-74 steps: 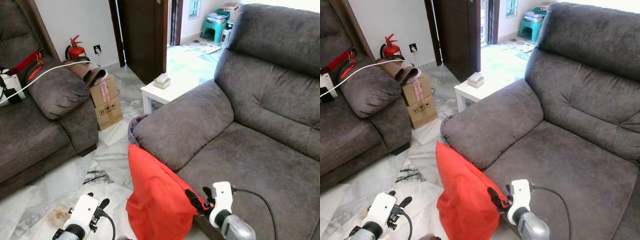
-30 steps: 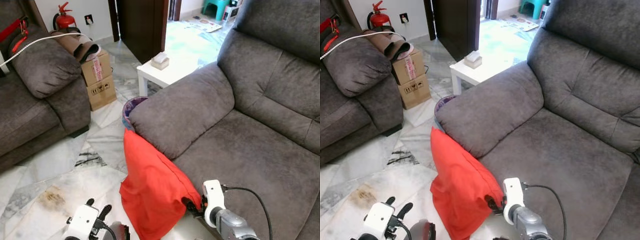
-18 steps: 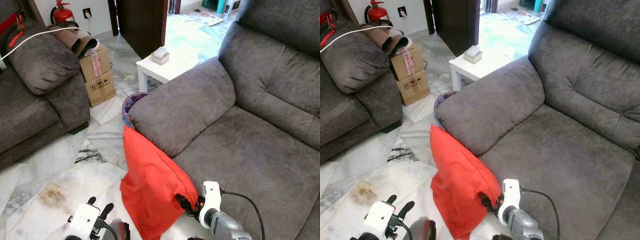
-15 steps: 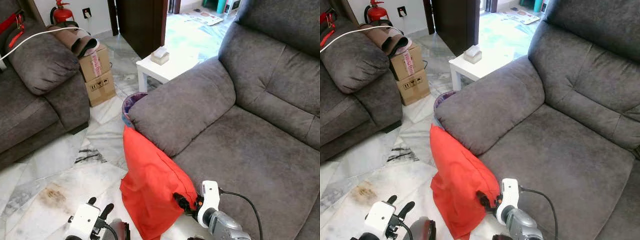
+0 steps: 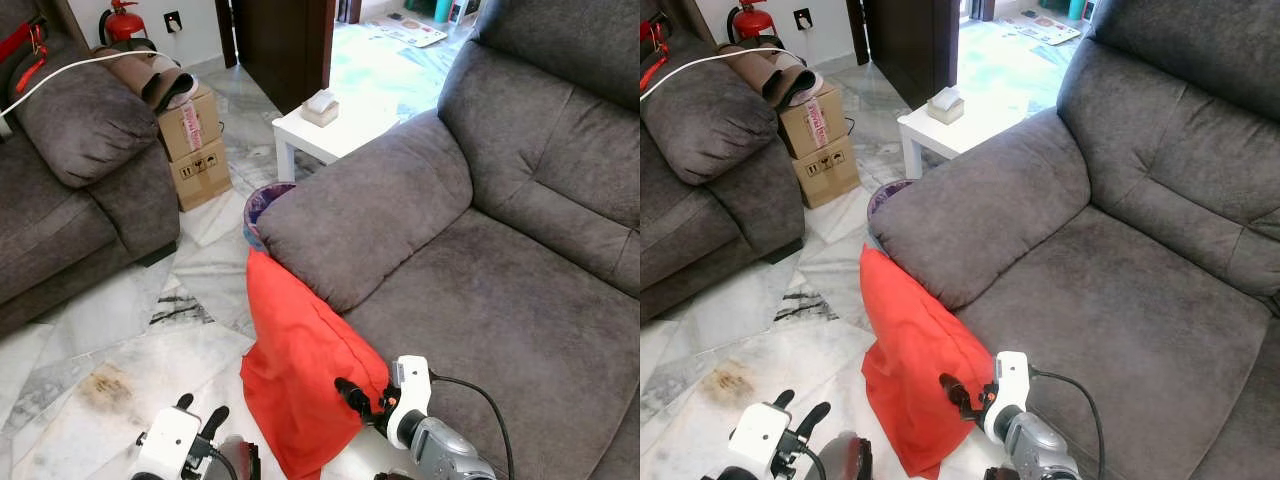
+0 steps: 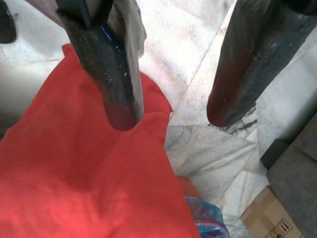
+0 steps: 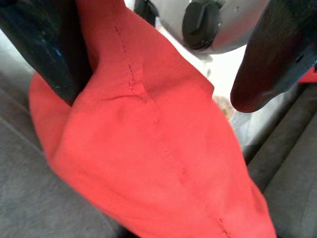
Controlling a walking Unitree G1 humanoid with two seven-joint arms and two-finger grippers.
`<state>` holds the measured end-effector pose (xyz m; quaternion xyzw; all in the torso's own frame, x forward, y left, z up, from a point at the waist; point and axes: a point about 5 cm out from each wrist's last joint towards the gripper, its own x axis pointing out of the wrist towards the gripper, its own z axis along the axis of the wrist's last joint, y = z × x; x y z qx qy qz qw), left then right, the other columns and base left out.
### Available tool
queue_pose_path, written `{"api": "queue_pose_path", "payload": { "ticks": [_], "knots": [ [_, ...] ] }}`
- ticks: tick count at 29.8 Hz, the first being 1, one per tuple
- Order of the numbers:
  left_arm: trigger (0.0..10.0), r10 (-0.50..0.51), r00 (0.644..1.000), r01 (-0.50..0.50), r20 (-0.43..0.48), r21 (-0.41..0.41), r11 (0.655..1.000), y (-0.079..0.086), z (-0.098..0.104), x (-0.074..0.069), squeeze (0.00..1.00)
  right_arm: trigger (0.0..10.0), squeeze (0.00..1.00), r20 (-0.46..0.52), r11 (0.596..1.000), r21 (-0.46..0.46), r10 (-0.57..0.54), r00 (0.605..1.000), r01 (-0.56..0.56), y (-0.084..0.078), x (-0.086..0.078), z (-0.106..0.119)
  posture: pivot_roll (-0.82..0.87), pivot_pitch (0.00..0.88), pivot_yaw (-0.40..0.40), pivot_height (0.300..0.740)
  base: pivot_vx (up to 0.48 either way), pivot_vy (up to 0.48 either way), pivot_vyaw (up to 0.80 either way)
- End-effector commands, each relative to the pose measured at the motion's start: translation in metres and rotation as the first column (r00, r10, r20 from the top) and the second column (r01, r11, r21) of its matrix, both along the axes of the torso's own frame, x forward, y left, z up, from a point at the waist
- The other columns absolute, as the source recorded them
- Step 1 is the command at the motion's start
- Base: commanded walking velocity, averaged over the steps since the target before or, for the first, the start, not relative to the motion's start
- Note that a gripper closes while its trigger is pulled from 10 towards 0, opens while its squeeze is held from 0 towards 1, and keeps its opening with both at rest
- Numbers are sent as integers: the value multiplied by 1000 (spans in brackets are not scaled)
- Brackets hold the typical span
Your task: Move the pillow to the sofa from floor
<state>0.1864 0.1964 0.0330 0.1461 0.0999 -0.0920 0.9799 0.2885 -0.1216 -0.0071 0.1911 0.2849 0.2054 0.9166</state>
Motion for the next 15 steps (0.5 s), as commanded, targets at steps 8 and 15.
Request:
{"api": "queue_pose_path", "payload": {
  "ticks": [8, 15],
  "knots": [
    [10000, 5, 1000, -5, -26, 4, 1000, 2, -1, -7, 0, 0, 0, 7, 999, -34, -24, 1000, 24, 4, -2, -3, 280, 251, -40, 646, 0, 0, 0],
    [10000, 3, 1000, -3, -30, 6, 1000, 2, -1, -6, 0, 0, 0, 14, 995, -90, -37, 999, 38, -1, -2, -3, 267, 245, -40, 646, 0, 0, 0]
  ]
}}
